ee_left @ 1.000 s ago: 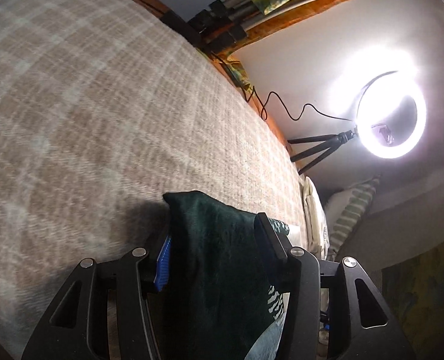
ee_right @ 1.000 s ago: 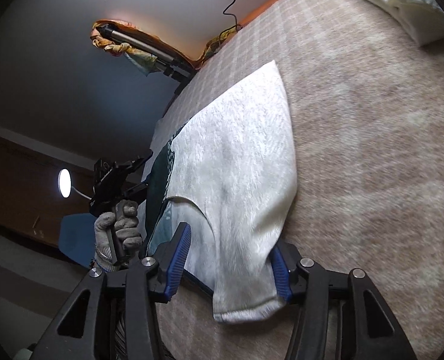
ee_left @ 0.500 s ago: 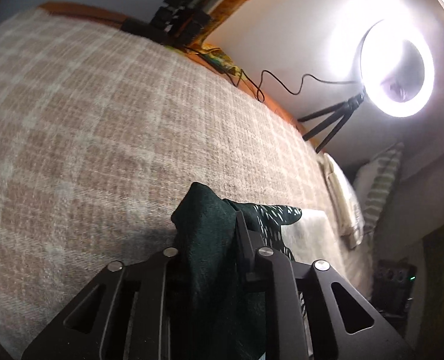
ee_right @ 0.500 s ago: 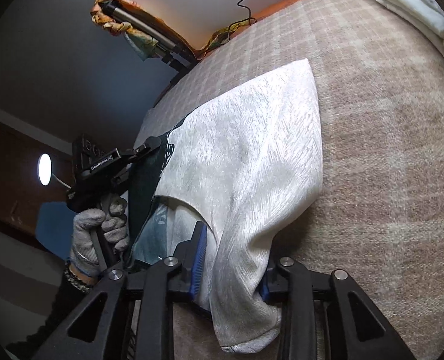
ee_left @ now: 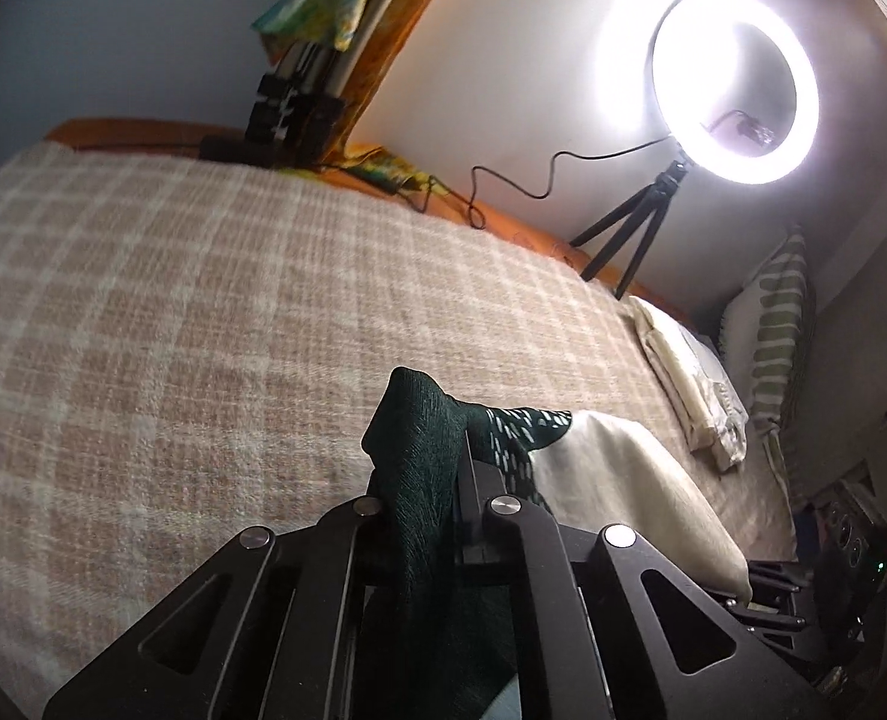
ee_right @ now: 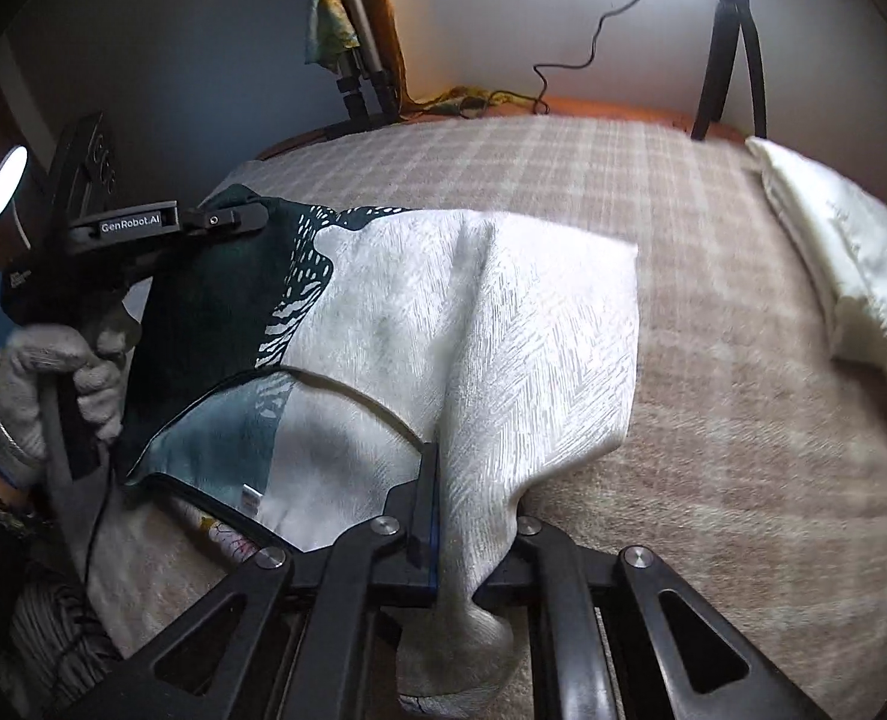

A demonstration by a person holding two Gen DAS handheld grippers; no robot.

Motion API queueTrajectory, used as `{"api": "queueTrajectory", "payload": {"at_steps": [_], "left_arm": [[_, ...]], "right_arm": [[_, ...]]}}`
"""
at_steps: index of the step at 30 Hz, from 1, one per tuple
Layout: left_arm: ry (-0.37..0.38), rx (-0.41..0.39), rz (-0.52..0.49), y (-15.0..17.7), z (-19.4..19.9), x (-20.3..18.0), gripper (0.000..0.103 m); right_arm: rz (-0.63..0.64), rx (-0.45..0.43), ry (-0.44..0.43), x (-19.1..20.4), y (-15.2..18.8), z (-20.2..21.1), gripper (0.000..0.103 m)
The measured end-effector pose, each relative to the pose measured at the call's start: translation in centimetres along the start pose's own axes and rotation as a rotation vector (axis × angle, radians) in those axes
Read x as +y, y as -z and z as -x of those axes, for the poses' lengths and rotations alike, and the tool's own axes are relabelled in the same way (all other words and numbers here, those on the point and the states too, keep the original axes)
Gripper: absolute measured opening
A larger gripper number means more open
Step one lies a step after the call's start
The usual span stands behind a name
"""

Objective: Fold small clothes
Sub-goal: 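Lift the folded T-shirt with both tools and carry it toward the pillows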

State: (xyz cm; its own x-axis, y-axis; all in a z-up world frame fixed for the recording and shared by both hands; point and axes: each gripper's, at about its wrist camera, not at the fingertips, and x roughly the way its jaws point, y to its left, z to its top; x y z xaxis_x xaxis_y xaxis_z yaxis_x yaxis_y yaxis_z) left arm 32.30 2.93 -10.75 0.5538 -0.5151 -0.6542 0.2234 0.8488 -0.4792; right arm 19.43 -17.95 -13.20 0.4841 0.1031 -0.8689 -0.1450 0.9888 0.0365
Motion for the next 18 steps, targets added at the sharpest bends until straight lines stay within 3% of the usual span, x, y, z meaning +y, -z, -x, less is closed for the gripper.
{"api": "queueTrajectory", "payload": {"at_steps": [18], "left_arm": [[0.061,-0.061,-0.117,0.3,4.1,-7.4,0.004]], "right_arm": [[0.163,-0.143,0.245,3.6,1.3,6.6,0.004]]}}
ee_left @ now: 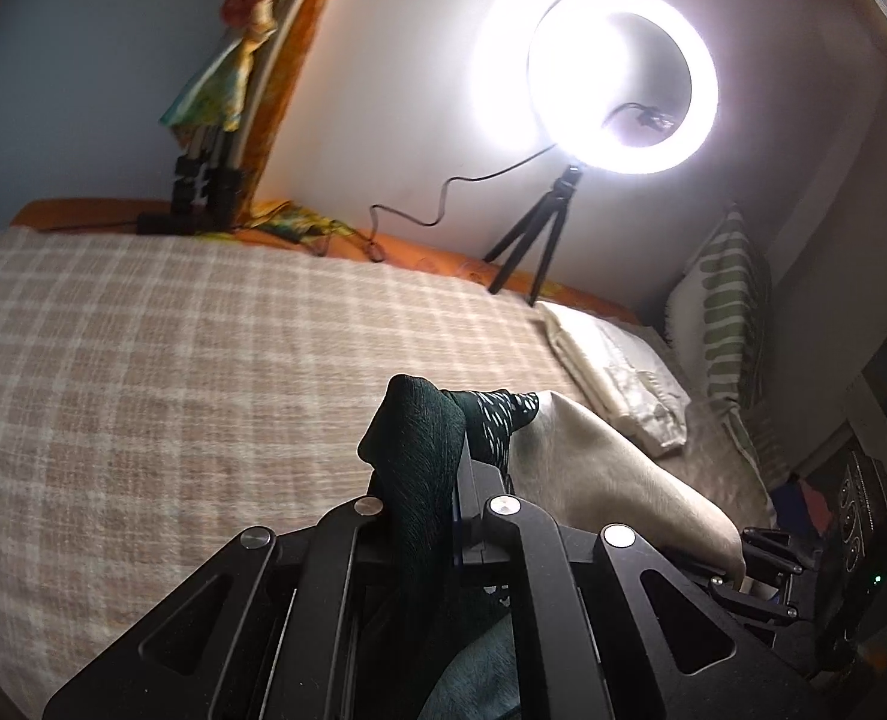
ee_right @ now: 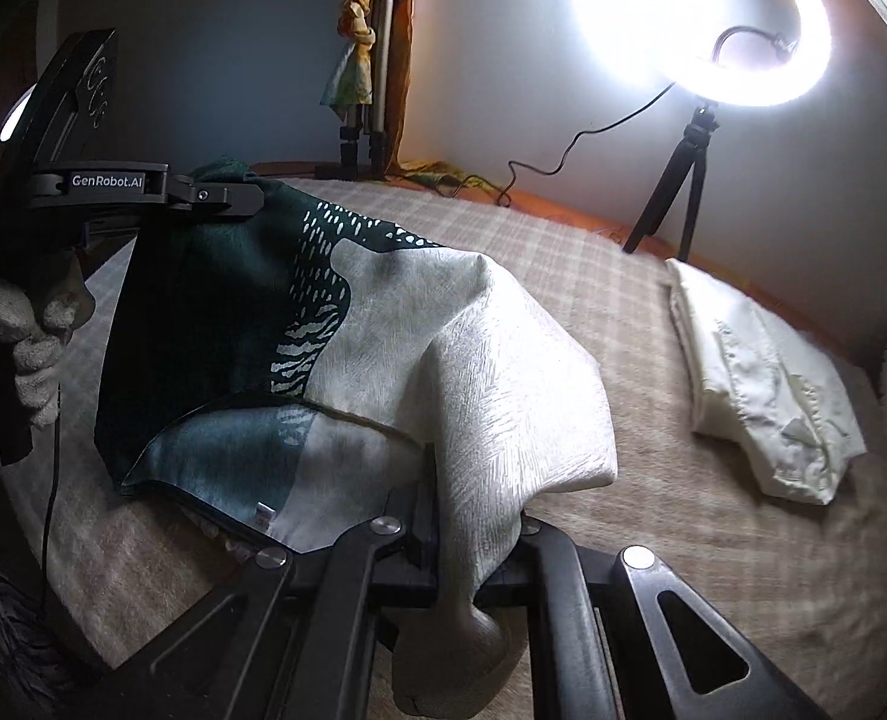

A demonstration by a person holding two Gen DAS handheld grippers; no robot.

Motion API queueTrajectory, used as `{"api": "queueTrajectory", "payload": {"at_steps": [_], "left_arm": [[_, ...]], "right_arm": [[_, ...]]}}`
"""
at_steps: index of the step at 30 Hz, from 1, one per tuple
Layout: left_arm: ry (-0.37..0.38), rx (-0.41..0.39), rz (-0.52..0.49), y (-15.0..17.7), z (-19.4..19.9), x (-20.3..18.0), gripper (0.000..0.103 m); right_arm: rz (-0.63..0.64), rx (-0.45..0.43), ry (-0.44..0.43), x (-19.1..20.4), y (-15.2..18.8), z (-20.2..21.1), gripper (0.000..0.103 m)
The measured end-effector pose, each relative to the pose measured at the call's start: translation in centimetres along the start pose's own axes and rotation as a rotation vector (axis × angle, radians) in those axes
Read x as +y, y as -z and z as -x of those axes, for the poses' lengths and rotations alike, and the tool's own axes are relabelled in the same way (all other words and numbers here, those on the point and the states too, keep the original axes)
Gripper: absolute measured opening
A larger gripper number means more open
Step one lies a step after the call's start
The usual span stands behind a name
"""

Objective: Fold small clothes
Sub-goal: 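Lift the folded T-shirt with both tools and carry it toward the pillows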

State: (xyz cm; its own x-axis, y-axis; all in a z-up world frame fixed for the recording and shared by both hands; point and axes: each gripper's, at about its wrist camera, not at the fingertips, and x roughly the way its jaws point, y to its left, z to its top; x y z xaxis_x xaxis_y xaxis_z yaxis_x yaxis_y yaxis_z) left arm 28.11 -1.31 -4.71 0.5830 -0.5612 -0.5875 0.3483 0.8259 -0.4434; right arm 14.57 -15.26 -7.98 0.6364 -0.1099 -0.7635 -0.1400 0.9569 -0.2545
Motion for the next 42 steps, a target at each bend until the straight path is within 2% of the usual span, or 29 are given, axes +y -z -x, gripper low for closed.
{"api": "queueTrajectory", "payload": {"at_steps": [10,18,25,33,42], "left_arm": [[0.071,-0.066,-0.068,-2.3,0.9,-6.5,0.004],[0.119,-0.073,-0.093,-3.7,-1.7,-10.8,0.004],[0.141,-0.041,-0.116,-3.8,-5.9,-14.3,0.004],[0.163,-0.032,-0.176,-5.5,-11.3,-18.8,0.004],[0.175,-0.030,-0.204,-8.1,-18.2,-22.2,0.004]], "right_arm": [[0.009,-0.079,0.084,-2.8,-0.6,4.1,0.004],[-0.009,-0.094,0.151,-7.7,-0.1,6.1,0.004],[-0.009,-0.078,0.215,-12.0,1.0,6.2,0.004],[-0.021,-0.062,0.306,-17.7,1.8,6.0,0.004],[-0.023,-0.044,0.415,-24.6,0.9,3.8,0.004]]}}
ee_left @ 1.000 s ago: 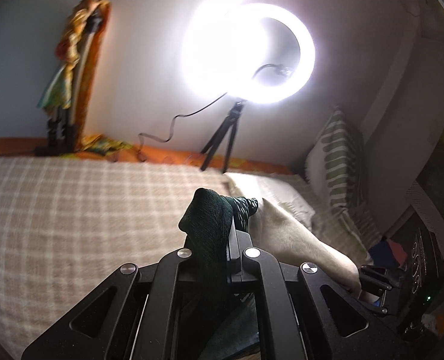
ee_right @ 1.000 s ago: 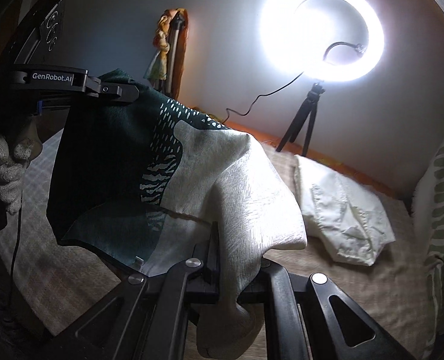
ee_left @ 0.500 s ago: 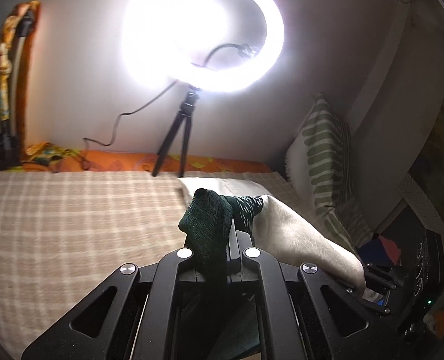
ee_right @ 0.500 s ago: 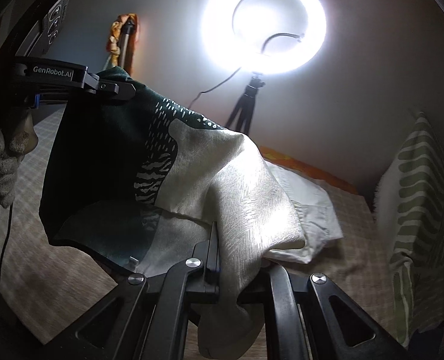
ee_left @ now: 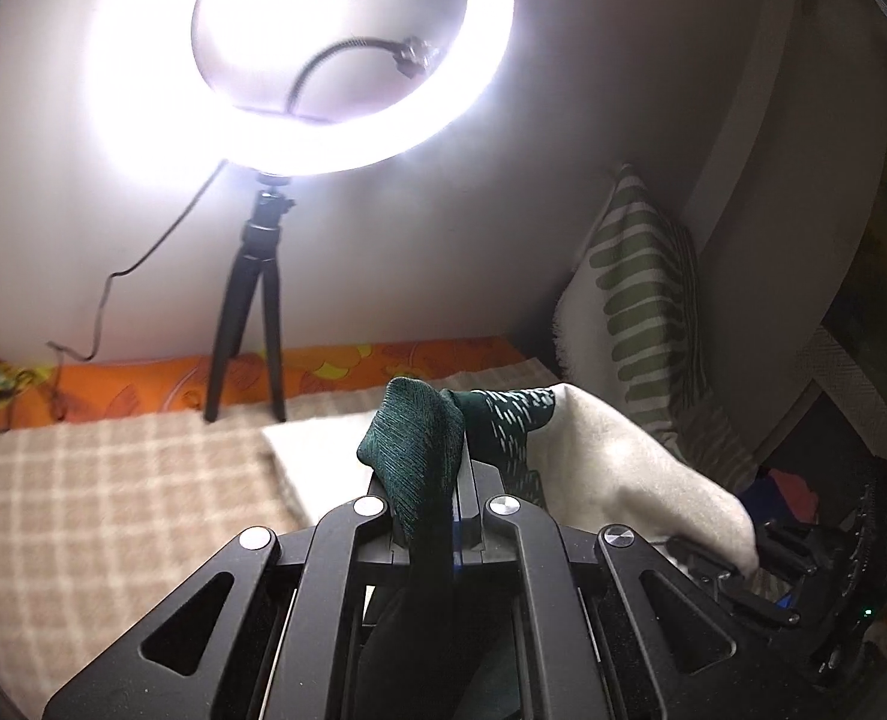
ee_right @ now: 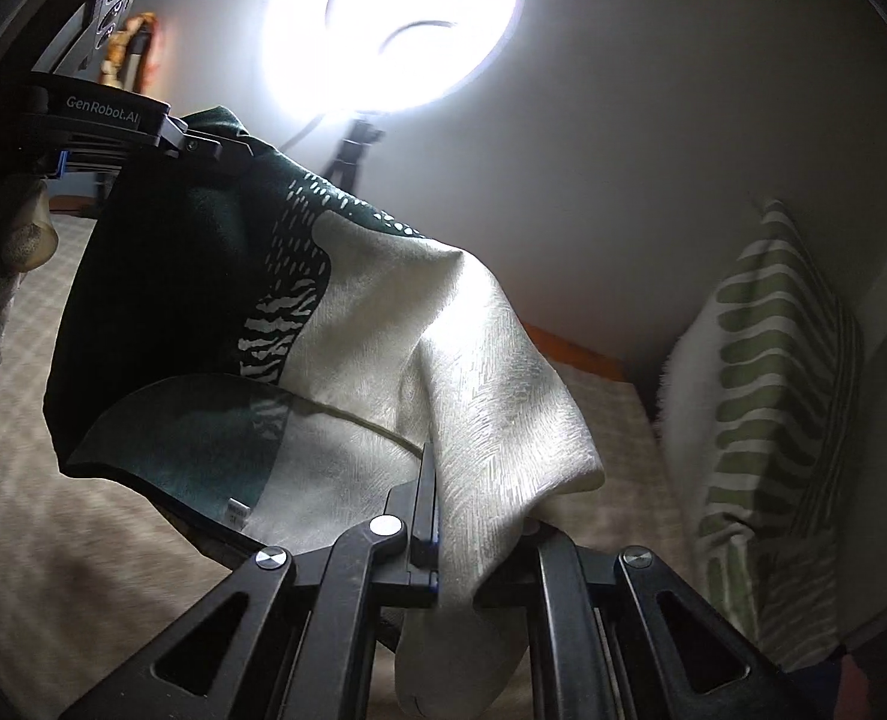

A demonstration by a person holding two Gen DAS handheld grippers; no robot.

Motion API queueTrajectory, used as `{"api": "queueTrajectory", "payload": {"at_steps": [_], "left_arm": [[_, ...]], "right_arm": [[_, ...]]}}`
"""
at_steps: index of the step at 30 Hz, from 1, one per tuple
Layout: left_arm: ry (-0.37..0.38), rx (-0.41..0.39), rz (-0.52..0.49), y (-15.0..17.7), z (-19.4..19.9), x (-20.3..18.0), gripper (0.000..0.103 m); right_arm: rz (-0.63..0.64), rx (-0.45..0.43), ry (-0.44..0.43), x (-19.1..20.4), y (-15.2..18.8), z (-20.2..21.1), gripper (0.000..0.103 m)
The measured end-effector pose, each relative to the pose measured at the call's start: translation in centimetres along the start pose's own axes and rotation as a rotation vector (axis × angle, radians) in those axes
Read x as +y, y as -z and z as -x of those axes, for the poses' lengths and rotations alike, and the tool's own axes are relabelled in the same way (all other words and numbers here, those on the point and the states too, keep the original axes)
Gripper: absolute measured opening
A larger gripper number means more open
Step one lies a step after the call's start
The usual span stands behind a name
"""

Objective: Fold small clothes
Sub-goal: 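Lift the folded T-shirt with both tools and carry it toward the pillows, then lower the T-shirt onto the white cloth and open both tools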

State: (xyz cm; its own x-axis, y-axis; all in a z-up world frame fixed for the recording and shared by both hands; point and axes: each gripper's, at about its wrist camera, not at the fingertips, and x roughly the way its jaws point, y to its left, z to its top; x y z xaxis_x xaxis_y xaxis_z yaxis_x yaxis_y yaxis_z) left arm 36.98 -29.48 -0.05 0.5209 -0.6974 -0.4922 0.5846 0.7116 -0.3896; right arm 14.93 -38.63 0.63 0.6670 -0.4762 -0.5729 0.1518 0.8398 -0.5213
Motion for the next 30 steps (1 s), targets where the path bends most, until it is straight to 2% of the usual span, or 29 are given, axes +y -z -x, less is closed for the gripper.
{"api": "queueTrajectory", "payload": {"at_steps": [5,11,18,21,23,26,28,30], "left_arm": [[-0.007,-0.008,-0.005,-1.1,-3.2,-0.2,0.004],[-0.032,0.004,-0.019,-1.8,-6.3,0.2,0.004],[-0.076,0.024,-0.024,-1.9,-8.6,1.5,0.004],[-0.110,0.043,-0.045,-1.8,-9.5,1.9,0.005],[-0.170,0.077,-0.084,-1.7,-10.3,1.8,0.011],[-0.261,0.097,-0.131,-1.6,-10.7,1.6,0.023],[-0.306,0.080,-0.137,-1.6,-10.2,1.7,0.064],[-0.316,0.046,-0.145,-1.6,-9.4,1.6,0.067]], "right_arm": [[0.027,0.011,0.065,-2.1,-0.7,-3.2,0.004],[0.037,0.031,0.084,-3.0,-1.0,-6.5,0.004],[0.037,0.050,0.066,-2.8,-1.1,-10.0,0.004],[0.000,0.069,0.012,-3.4,-0.8,-11.2,0.004],[-0.050,0.090,-0.044,-4.3,-0.5,-12.1,0.004],[-0.144,0.129,-0.138,-6.0,0.0,-13.3,0.010],[-0.239,0.154,-0.222,-7.8,0.5,-14.0,0.031],[-0.307,0.165,-0.259,-9.1,1.1,-14.3,0.034]]}}
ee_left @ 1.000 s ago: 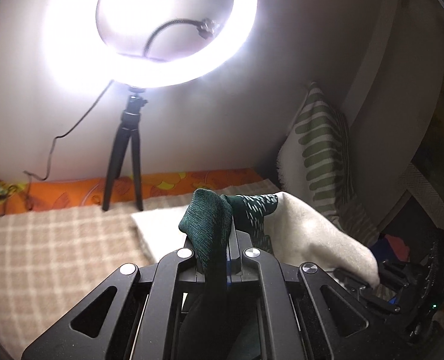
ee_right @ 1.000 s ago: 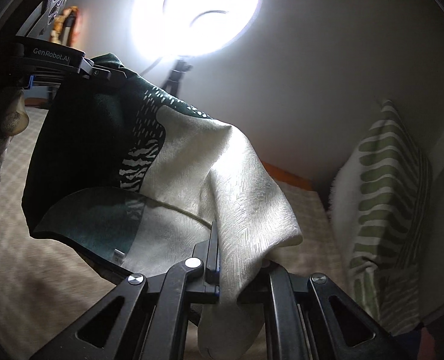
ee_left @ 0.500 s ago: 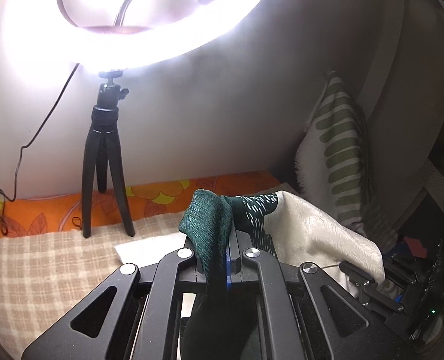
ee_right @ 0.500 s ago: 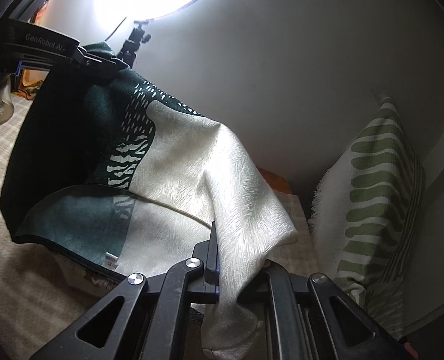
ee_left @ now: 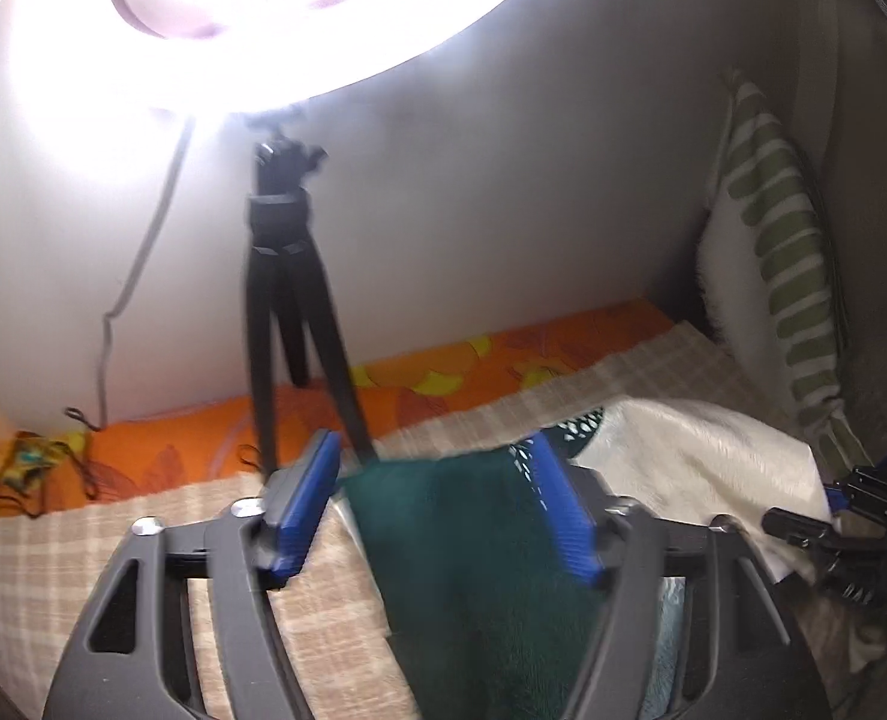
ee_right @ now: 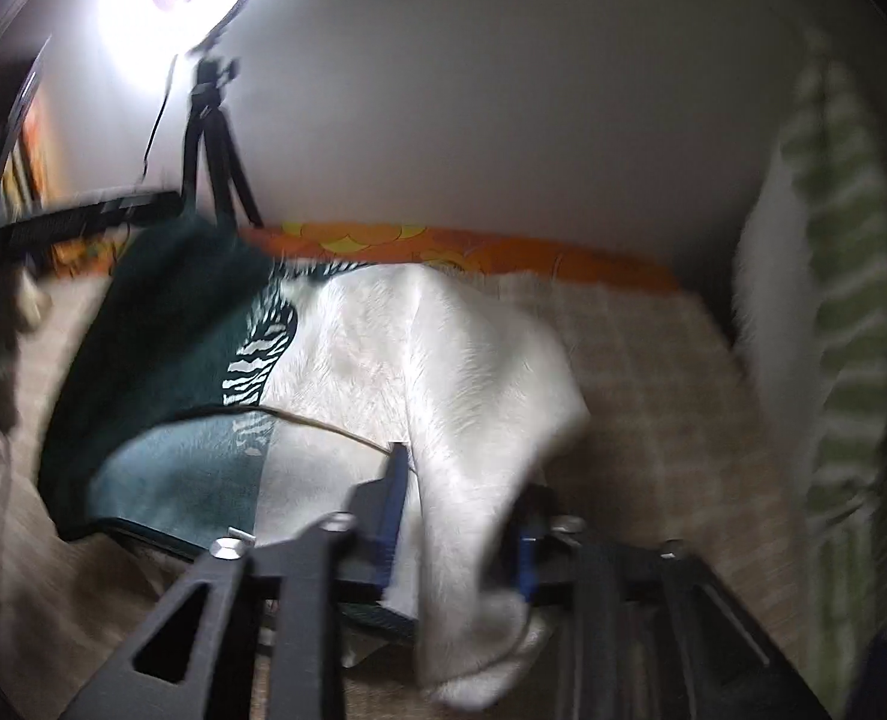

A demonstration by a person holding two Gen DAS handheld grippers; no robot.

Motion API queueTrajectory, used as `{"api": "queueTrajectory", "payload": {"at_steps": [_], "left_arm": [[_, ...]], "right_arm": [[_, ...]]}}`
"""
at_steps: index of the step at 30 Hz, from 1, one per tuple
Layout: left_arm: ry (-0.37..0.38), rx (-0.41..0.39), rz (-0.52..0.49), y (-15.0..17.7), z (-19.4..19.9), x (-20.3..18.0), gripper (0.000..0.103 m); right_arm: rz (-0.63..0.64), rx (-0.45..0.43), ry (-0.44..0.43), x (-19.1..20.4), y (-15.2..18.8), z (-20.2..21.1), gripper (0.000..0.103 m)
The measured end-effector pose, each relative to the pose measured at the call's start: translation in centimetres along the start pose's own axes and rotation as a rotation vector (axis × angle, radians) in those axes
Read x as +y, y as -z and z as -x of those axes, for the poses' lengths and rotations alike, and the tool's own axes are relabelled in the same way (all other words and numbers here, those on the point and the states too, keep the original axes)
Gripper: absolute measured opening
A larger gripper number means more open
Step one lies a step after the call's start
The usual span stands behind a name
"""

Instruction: Fold small clothes

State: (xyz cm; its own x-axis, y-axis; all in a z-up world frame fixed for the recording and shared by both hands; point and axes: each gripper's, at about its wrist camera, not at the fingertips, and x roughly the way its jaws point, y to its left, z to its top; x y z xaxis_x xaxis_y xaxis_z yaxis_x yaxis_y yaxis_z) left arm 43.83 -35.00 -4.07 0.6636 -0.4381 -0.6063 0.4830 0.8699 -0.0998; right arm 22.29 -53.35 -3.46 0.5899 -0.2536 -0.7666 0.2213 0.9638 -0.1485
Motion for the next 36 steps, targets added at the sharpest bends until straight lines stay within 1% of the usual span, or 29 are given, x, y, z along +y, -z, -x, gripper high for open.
{"api": "queueTrajectory", "payload": {"at_steps": [4,7,10,11,12,14,16,19,20,22,26,28,29,31,32,36], "left_arm": [[-0.001,-0.001,-0.012,0.0,0.8,0.4,0.067],[0.008,0.004,-0.001,0.0,1.4,0.6,0.067],[0.018,0.006,0.006,0.2,2.1,0.6,0.067],[0.016,0.004,0.003,0.3,2.4,0.7,0.067],[0.016,0.005,-0.001,0.4,2.7,0.7,0.067],[0.015,0.009,-0.006,0.6,3.2,0.9,0.067],[0.015,0.011,-0.004,0.9,3.9,1.1,0.067],[0.022,0.019,0.015,1.3,4.9,1.8,0.067],[0.026,0.026,0.024,1.5,5.3,2.0,0.067],[0.031,0.037,0.038,1.9,6.1,2.4,0.067],[0.031,0.032,0.035,2.4,8.6,2.5,0.067],[0.039,0.027,0.033,2.7,10.1,2.3,0.067],[0.044,0.024,0.029,2.9,10.9,2.2,0.067],[0.053,0.020,0.021,3.2,12.0,2.0,0.070],[0.060,0.019,0.019,3.4,12.8,1.8,0.072],[0.082,0.004,0.007,4.3,16.0,1.1,0.073]], "right_arm": [[-0.155,0.009,-0.036,-3.4,0.3,0.2,0.038],[-0.205,0.017,-0.039,-4.9,0.0,-0.2,0.038],[-0.290,0.025,-0.090,-6.3,0.2,-0.6,0.042],[-0.305,0.026,-0.081,-6.7,0.3,-0.8,0.043],[-0.316,0.029,-0.049,-7.1,0.2,-0.9,0.045],[-0.310,0.048,0.039,-7.2,0.4,-1.1,0.046],[-0.300,0.054,0.074,-7.2,0.7,-0.9,0.046],[-0.297,0.053,0.101,-6.9,1.2,-0.1,0.047],[-0.295,0.051,0.107,-6.8,1.4,0.2,0.048],[-0.283,0.043,0.121,-6.3,1.5,1.1,0.054],[-0.249,0.014,0.125,-4.7,1.6,3.3,0.058],[-0.232,-0.005,0.138,-3.6,1.7,4.7,0.064],[-0.226,-0.012,0.142,-3.3,1.7,5.2,0.065],[-0.203,-0.028,0.144,-2.2,1.9,6.6,0.070],[-0.191,-0.032,0.146,-1.6,2.0,7.3,0.070],[-0.139,-0.051,0.167,1.1,2.6,10.2,0.074]]}}
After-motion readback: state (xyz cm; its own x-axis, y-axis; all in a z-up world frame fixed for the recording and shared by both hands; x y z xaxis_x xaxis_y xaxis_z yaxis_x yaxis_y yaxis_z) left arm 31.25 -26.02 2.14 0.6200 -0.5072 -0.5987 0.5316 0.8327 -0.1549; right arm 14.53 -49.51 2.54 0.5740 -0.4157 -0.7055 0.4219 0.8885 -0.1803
